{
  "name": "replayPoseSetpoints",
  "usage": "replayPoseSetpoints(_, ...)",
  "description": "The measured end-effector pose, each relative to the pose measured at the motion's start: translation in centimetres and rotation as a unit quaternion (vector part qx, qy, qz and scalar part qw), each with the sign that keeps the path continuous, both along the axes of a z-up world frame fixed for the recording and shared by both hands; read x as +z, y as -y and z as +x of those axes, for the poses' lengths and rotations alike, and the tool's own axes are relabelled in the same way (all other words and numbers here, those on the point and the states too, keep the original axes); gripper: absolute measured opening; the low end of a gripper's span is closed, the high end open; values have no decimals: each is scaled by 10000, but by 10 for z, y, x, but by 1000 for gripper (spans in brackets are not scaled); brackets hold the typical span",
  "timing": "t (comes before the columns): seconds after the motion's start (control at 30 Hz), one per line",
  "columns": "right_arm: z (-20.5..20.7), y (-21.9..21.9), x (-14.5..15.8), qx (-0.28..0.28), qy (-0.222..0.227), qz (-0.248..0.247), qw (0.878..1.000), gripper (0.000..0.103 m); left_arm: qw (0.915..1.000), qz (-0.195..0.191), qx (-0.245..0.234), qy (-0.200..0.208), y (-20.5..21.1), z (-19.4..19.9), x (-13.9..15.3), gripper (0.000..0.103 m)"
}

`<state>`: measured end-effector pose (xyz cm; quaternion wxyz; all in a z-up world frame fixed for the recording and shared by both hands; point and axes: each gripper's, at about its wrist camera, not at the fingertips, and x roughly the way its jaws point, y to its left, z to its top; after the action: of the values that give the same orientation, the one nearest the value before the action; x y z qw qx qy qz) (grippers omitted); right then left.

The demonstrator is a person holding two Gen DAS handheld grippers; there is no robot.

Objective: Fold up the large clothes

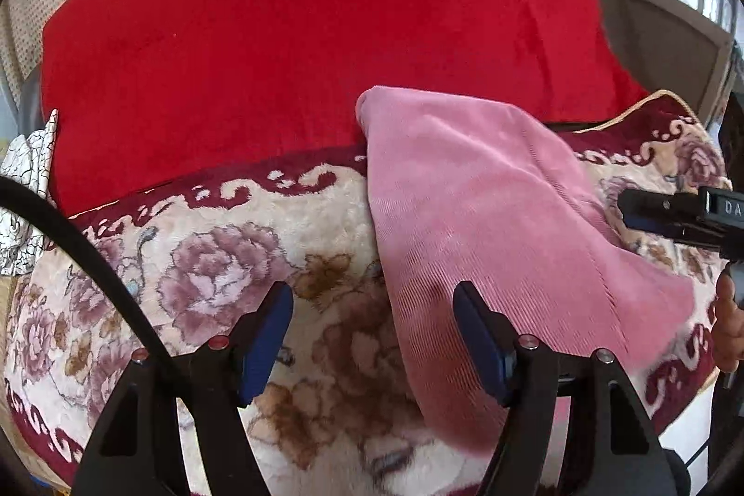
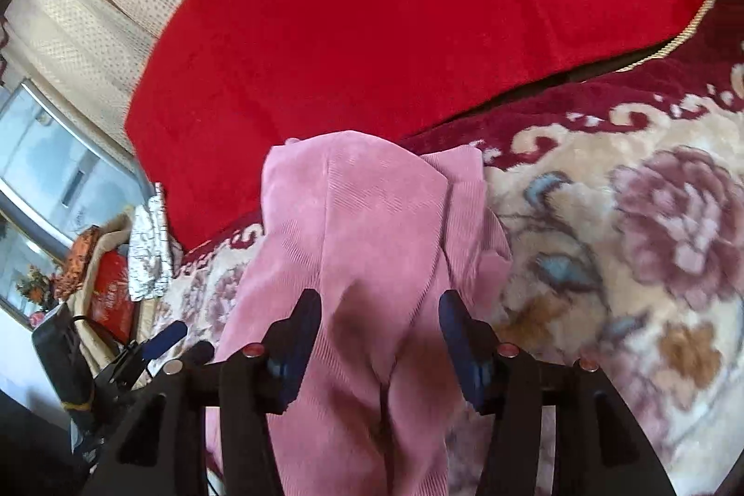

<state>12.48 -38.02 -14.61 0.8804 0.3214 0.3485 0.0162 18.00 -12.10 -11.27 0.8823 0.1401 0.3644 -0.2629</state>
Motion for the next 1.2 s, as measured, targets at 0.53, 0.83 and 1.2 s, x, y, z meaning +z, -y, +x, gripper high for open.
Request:
replayPoseSetpoints(0.53, -20, -14, -3, 45, -158, -348, 9993, 59, 9969, 614, 146, 477, 14, -19, -17, 73)
replayPoseSetpoints(0.83, -26, -47, -4, 393, -400, -852, 9948, 49, 9967, 601, 157, 518, 13, -21, -17, 73)
replayPoseSetpoints(1.2, -15, -40, -27, 441, -596, -561, 9957, 52, 9978, 512, 98, 421, 13, -18, -16, 73)
